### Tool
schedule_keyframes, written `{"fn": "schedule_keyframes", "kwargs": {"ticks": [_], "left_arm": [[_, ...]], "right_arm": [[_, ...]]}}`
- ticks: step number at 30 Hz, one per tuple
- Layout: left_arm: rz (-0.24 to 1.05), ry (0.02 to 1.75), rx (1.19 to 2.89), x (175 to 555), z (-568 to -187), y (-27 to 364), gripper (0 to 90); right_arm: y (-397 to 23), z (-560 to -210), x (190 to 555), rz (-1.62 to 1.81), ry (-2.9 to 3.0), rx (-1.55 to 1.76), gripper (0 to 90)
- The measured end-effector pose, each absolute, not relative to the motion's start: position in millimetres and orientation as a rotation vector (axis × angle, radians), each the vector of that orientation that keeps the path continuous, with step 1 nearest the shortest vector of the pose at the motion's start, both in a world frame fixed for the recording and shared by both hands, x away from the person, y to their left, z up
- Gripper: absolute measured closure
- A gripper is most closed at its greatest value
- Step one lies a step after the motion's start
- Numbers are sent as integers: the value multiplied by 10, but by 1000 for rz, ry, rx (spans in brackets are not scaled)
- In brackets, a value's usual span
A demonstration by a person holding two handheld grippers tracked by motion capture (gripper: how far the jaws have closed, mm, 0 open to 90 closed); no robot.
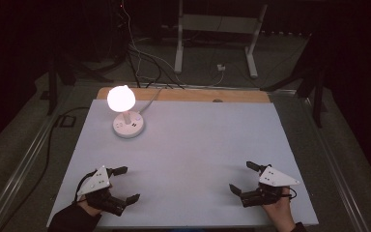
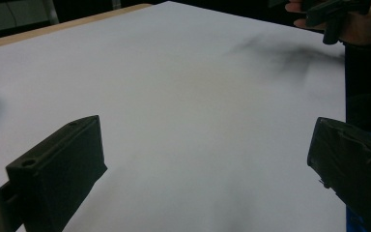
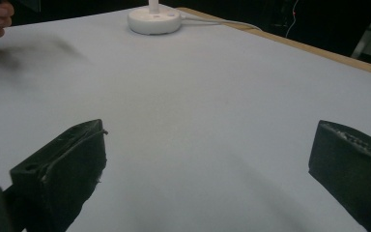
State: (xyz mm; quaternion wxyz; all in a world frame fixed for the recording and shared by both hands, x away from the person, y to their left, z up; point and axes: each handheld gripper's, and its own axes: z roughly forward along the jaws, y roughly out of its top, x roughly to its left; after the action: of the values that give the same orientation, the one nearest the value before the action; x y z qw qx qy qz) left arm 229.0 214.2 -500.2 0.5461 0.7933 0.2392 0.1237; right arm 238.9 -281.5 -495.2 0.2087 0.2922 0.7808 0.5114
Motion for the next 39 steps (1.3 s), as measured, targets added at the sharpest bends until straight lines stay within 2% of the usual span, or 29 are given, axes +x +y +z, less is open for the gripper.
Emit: {"fn": "schedule_keyframes", "kwargs": {"ticks": [13, 39], "left_arm": [[272, 573, 1878, 2293, -4999, 2143, 4], [254, 511, 1906, 2217, -4920, 2062, 3]], "right_arm": [[-2736, -5008, 2374, 1395, 2207, 784, 0], [-2718, -4902, 2344, 1415, 2177, 750, 0]]}}
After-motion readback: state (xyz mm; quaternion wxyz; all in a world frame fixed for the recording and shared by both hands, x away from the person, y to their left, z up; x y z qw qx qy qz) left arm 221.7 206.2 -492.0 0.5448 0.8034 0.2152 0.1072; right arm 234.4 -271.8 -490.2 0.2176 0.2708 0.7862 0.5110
